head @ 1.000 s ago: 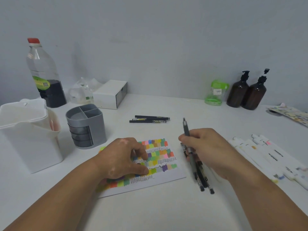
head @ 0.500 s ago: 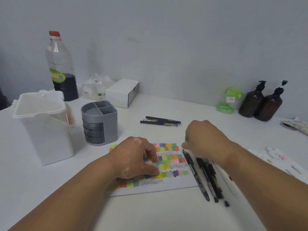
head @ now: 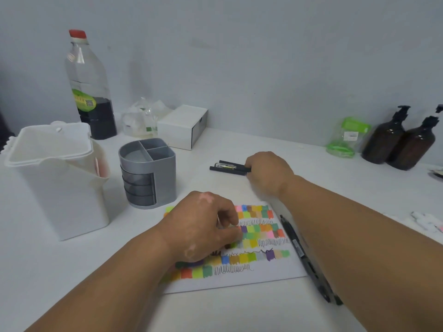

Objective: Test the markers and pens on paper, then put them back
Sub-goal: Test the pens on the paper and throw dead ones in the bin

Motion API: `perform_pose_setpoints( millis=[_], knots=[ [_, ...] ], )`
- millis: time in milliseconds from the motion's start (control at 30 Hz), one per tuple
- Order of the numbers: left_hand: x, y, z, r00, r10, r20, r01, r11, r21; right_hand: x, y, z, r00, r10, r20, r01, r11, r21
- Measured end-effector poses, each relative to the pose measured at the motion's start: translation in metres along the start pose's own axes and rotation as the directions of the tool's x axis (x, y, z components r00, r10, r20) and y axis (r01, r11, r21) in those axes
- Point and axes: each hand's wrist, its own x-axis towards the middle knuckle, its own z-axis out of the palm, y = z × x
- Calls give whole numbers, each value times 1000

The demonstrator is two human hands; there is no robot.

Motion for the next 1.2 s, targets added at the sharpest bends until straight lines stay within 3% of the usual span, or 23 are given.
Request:
perform_pose_setpoints(
  millis=[300,433,567,700,767,833,967,1067,1200],
  knots=[
    [-1,8,-3,999,-34,25,34,999,-38,-24,-4,-12,991,-105,85,87,978,187],
    [-2,9,-4,999,-38,36,40,998,-47,-36,-3,-17,995,-44,85,20,962,273],
    [-2,6,-4,999,-43,21,44,999,-32,-48,3,-35,999,40,-11,-33,930,365],
    [-1,6,-4,987,-83,-138,75,995,-61,-85,17,-68,992,98,-74,-55,893,446],
    [-2,7,-4,964,-84,-252,66,995,-77,-117,19,-77,995,79,-60,-40,874,485],
    [-5,12,-4,962,-27,-272,-2,995,-103,-148,16,-74,998,58,-10,-44,842,538],
    [-10,27,4,975,204,-85,-208,978,-32,-186,3,-53,995,94,-27,-45,687,725],
    [-12,35,8,961,275,8,-274,961,-41,-194,2,-45,978,203,-38,-53,422,905],
    [-13,41,10,956,292,31,-288,952,-105,-198,2,-42,976,217,3,-27,108,994]
  ],
)
